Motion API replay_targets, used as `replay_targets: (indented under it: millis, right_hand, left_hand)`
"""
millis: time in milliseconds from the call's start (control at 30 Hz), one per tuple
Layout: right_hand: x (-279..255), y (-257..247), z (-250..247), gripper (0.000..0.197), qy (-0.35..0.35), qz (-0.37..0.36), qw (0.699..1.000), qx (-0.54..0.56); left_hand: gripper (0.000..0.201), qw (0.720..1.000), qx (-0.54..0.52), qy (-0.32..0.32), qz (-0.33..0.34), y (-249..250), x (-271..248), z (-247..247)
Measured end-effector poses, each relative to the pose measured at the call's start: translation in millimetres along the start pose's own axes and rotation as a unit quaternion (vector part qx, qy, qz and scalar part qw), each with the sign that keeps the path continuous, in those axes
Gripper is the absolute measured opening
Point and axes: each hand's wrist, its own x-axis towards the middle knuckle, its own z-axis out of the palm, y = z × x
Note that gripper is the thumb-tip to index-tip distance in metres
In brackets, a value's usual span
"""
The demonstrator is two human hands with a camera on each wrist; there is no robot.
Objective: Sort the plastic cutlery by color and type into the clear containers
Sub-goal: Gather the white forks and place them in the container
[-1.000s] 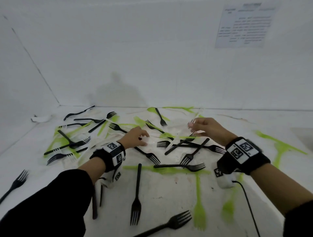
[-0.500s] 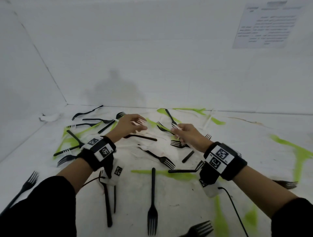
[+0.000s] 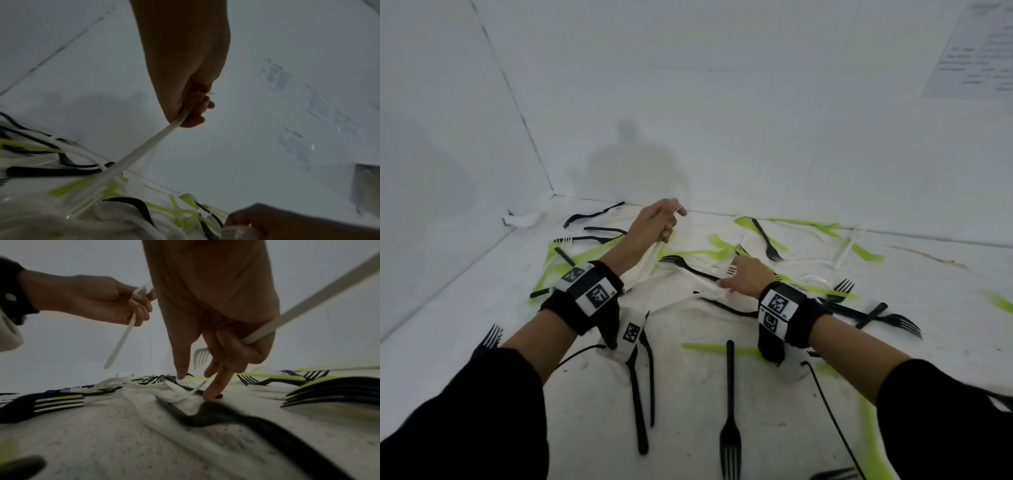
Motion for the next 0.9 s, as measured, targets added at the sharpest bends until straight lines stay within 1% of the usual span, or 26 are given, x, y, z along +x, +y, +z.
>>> replay_targets:
  millis: [67,100,167,200,267,300,333,367,433,467,567,633,667,700,767,833,867,900]
  right_hand:
    - [4,1,-1,0.053,0.009,-0.005,1.000,0.013]
    - [7,3,-1,0.056,0.016,-0.004,0.999,0.028]
    - [7,5,-4,0.058,0.033,0.012,0.996,0.085]
    - [6,7,-8,0.053,0.049,0.019,0.990,0.129]
    - [0,10,-18,0.034,0.084,0.027,0.965,0.248]
    - [-4,12,-25,0.027,0.098,0.034,0.948,0.300]
    - [-9,13,-33,0.022,0.109,0.037,0.933,0.342]
    - [-14,14,-40,0.016,0.118,0.033,0.915,0.384]
    - [-26,11,-55,0.005,0.142,0.000,0.884,0.446]
    - [-33,9,-61,0.004,0.156,-0.017,0.872,0.463]
    - [-48,1,-73,0.005,0.203,-0.069,0.851,0.480]
    - [-50,-3,-75,0.010,0.236,-0.113,0.842,0.471]
    - [-48,-3,-72,0.011,0.254,-0.125,0.847,0.450]
    - [-46,-3,-69,0.010,0.267,-0.128,0.859,0.417]
    - [-42,-2,-60,0.010,0.269,-0.110,0.898,0.330]
    - [-39,-3,-51,0.018,0.244,-0.098,0.933,0.248]
    - [-39,-4,-47,0.018,0.223,-0.098,0.941,0.233]
    - [-39,-7,-44,0.017,0.199,-0.104,0.946,0.235]
  left_hand:
    - [0.018,0.993,0.110,-0.027,-0.014,-5,1,4]
    - [0.018,0.984,0.174,-0.034,-0.011,-10,2,4]
    - [0.018,0.954,0.299,-0.029,0.013,-21,7,-2]
    - [0.014,0.938,0.345,-0.027,0.021,-26,9,-8]
    - [0.007,0.909,0.412,-0.060,-0.001,-38,13,-20]
    - [0.013,0.893,0.441,-0.084,-0.019,-45,16,-25]
    - [0.022,0.880,0.463,-0.102,-0.032,-50,17,-28]
    - [0.029,0.874,0.472,-0.106,-0.040,-56,19,-30]
    - [0.041,0.868,0.485,-0.097,-0.045,-66,22,-29]
    - [0.043,0.866,0.490,-0.097,-0.041,-70,24,-27]
    - [0.037,0.866,0.491,-0.096,-0.019,-80,30,-22]
    - [0.031,0.859,0.503,-0.096,-0.010,-81,32,-19]
    - [0.028,0.852,0.514,-0.097,0.001,-80,32,-16]
    - [0.025,0.846,0.524,-0.098,0.016,-80,32,-14]
    - [0.027,0.828,0.550,-0.103,0.034,-80,31,-11]
    - [0.037,0.804,0.583,-0.118,0.017,-81,30,-8]
    - [0.043,0.796,0.592,-0.127,0.002,-82,30,-7]
    - [0.046,0.795,0.591,-0.132,-0.012,-82,31,-7]
